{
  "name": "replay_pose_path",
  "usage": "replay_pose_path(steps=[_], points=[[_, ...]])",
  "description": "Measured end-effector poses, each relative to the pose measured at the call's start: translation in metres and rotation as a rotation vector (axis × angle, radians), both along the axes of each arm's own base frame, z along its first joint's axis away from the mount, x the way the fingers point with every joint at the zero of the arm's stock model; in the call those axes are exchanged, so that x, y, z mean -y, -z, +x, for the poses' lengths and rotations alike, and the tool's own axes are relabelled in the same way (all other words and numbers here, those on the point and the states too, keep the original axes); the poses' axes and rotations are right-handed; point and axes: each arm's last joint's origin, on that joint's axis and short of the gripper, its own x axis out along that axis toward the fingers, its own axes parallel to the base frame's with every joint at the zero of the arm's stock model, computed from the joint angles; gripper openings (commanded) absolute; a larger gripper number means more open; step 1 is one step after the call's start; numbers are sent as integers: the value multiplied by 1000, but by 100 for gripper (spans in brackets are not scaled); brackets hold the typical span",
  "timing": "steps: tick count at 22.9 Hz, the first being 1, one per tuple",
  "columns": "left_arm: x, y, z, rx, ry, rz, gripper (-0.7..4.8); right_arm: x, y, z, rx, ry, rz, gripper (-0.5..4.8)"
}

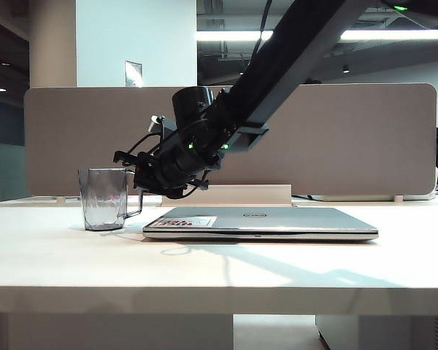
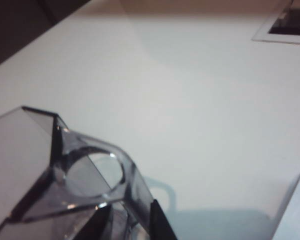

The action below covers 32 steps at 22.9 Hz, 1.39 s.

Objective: Pick up the water cup and place it on the side of the laptop close to you.

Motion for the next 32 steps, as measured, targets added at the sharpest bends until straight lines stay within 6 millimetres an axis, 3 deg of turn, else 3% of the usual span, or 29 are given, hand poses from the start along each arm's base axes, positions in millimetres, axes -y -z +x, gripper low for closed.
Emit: replay_pose_path(steps=[5,15,18,32], points=[[0,0,0,0,0,0,-3,2,9,3,-45,28,59,116],[0,0,0,0,0,0,-3,2,6,4,-20,29,85,102],[0,0,0,0,0,0,-3,2,5,4,-17,29,88,43],[0,0,0,0,0,0,-3,1,4,4,29,17,66,3]])
